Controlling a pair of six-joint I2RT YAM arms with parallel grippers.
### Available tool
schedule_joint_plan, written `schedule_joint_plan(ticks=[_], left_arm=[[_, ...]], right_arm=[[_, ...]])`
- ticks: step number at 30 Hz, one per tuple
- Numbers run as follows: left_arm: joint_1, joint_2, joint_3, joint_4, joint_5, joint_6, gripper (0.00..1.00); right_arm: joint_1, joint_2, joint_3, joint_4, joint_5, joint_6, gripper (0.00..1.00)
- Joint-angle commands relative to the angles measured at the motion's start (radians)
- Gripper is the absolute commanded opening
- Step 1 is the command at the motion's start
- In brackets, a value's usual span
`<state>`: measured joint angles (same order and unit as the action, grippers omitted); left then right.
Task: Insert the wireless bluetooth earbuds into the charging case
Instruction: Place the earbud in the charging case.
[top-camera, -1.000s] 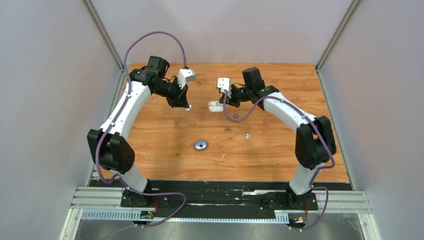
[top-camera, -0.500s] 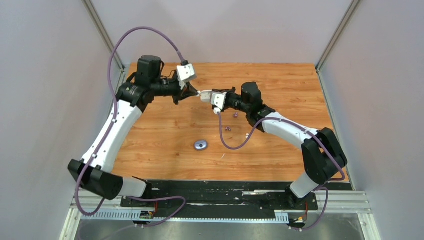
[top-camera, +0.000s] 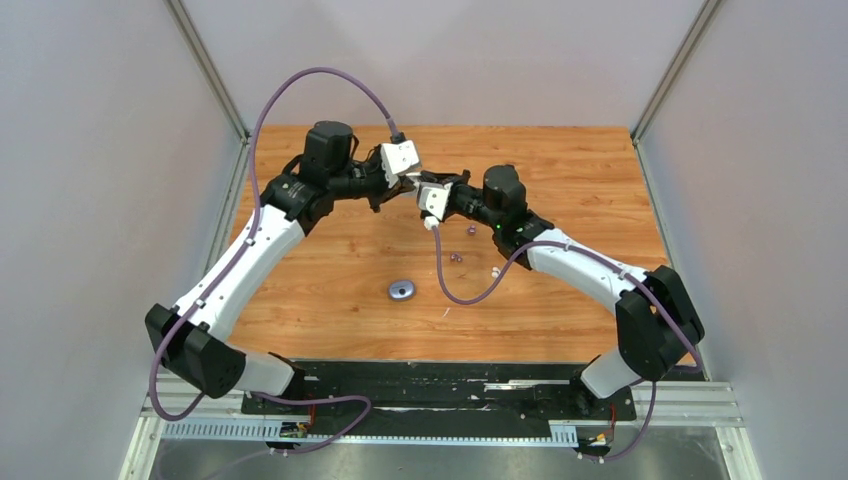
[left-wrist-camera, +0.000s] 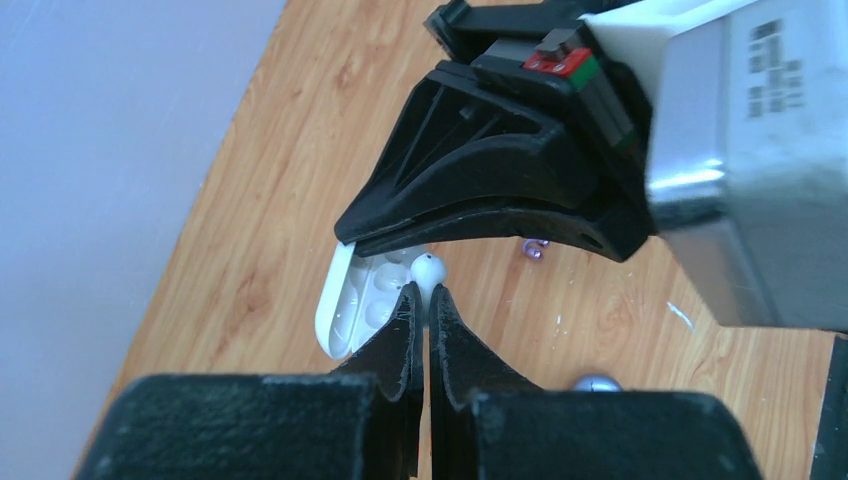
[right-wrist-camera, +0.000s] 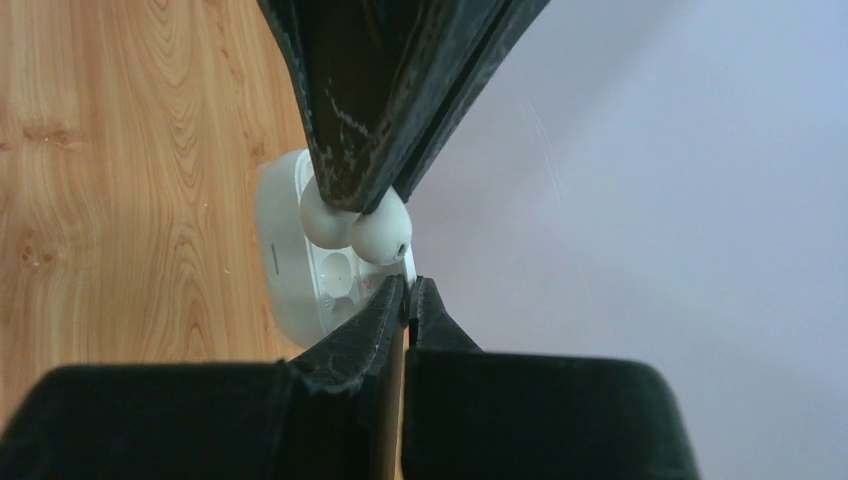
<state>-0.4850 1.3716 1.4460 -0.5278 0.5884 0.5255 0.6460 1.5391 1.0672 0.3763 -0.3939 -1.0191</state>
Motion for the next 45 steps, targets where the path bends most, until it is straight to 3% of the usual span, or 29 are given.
schedule_joint_plan(ticks=[1,23,45], left_arm=[[-0.014,0.018,0.052,0.034,-0.068,0.008,0.0],[-0.029,0.051,0.06,0.056,-0.071,-0.013,0.0],[-0.042,0.125,0.134,-0.092,0.032,0.09,0.0]], right_arm=[[0.007,-0.061,0.036,-0.029,-0.011,0.007,0.0],[0.015,-0.06,0.083,-0.109,-0.051,0.019,0.0],[0.017,-0.063,0.086,-0.086,-0.074,0.036,0.0]])
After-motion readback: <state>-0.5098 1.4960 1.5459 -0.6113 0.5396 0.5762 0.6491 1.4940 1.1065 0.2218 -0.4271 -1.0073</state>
